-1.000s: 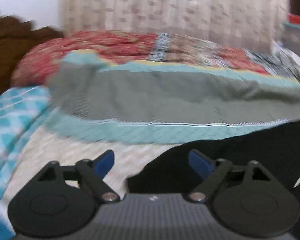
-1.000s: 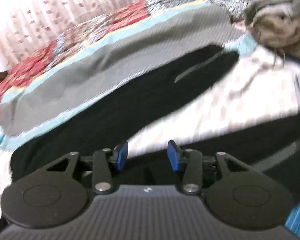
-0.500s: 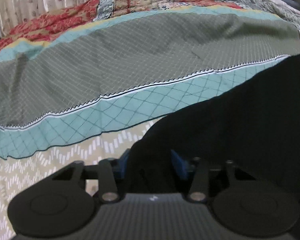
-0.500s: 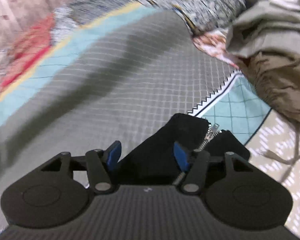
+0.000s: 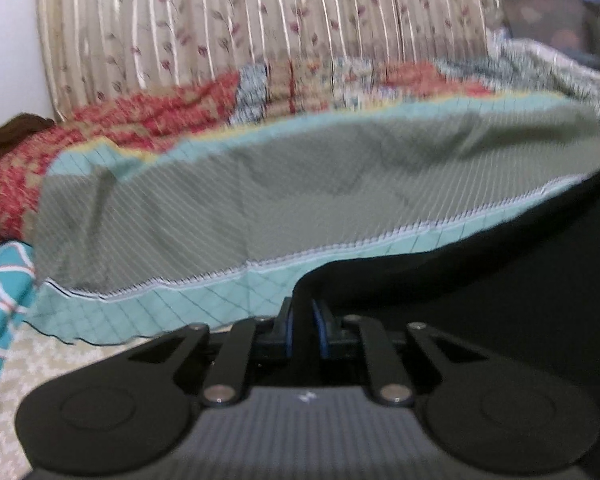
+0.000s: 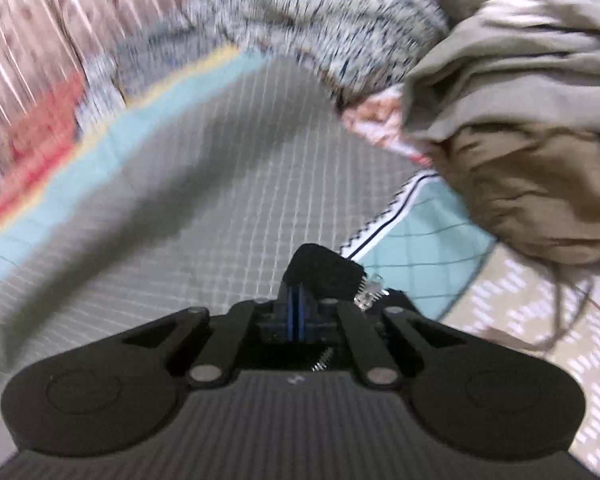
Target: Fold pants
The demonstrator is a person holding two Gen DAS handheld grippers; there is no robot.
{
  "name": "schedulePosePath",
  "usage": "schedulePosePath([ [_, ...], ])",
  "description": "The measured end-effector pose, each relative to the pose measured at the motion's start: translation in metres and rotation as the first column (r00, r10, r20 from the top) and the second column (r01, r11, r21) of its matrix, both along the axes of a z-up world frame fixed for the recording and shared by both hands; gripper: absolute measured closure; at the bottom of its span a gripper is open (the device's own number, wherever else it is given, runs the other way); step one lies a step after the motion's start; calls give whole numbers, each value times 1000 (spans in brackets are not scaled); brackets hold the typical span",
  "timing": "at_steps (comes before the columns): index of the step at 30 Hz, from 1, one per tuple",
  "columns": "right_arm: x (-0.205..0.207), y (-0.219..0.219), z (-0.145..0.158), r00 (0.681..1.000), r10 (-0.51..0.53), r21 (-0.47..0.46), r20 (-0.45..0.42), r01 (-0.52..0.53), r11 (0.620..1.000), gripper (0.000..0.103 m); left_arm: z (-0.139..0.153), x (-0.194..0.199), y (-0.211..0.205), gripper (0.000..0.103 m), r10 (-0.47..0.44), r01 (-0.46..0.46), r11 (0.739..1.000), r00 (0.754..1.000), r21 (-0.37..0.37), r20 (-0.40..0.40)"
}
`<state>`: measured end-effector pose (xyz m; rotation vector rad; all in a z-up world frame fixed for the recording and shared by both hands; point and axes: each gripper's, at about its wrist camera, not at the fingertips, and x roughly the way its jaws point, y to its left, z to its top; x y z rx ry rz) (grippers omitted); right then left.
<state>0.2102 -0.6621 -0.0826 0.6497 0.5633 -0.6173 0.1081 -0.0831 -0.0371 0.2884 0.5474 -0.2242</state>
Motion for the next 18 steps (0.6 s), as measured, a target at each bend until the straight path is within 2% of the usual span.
schedulePosePath([
  [3, -67, -5, 21, 994, 6, 26, 109, -8, 1000, 98, 29, -41, 8, 93, -4, 6, 999, 998, -33, 57],
  [6, -146, -5, 35, 983, 2, 40, 182, -9, 999, 98, 50, -91, 16, 93, -3, 9, 998, 995, -58, 102],
  [10, -252, -11, 25, 969, -28, 91, 245, 5, 996, 98, 59, -161, 25, 93, -9, 17, 998, 991, -53, 133],
  [14, -333, -10, -12, 977, -58, 106, 206, 37, 994, 98, 44, -227, 20, 93, -38, 41, 998, 996, -40, 75],
  [17, -374, -11, -51, 981, -136, 167, 140, 112, 980, 100, 23, -261, 15, 93, -46, 47, 999, 999, -20, 11],
  [18, -382, -8, -60, 980, -161, 147, 115, 144, 979, 101, 16, -268, 13, 93, -43, 43, 999, 999, -17, -9],
])
